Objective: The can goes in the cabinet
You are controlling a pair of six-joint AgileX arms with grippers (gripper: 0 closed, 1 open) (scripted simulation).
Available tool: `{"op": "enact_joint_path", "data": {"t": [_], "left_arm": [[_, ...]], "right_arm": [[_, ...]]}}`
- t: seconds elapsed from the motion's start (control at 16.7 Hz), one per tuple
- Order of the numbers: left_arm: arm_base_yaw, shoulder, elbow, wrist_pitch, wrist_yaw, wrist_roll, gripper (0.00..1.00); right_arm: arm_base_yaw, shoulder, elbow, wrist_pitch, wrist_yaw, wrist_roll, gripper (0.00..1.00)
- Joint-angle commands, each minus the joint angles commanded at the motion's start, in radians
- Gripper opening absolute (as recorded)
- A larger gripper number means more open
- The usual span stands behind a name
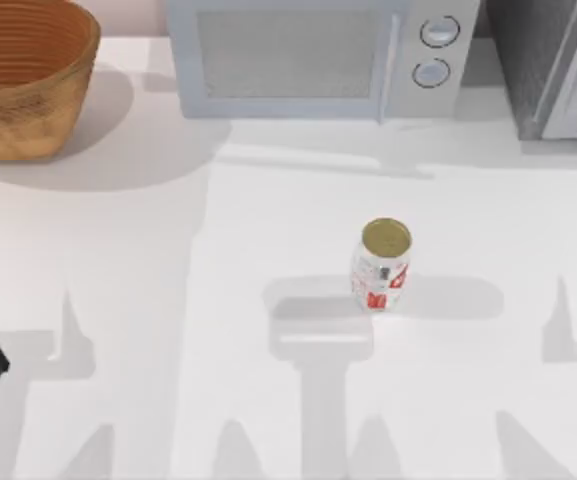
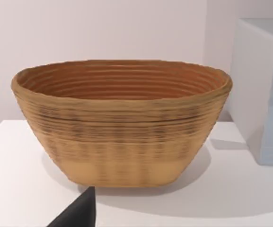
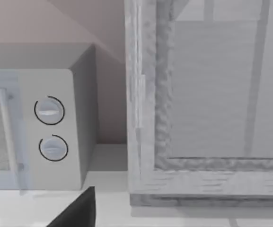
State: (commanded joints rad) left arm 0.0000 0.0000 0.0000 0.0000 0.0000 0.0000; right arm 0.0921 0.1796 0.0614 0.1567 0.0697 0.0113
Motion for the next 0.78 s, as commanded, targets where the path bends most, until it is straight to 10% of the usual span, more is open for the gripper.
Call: {"op": "enact_joint_path", "data": {"t": [0.78], "left_arm": [[0.000,0.000,0.000,0.000,0.000,0.000,1.00]], "right_arm": [[0.497,1.135,0.312,0.884,0.474,0.026,1.00]]}}
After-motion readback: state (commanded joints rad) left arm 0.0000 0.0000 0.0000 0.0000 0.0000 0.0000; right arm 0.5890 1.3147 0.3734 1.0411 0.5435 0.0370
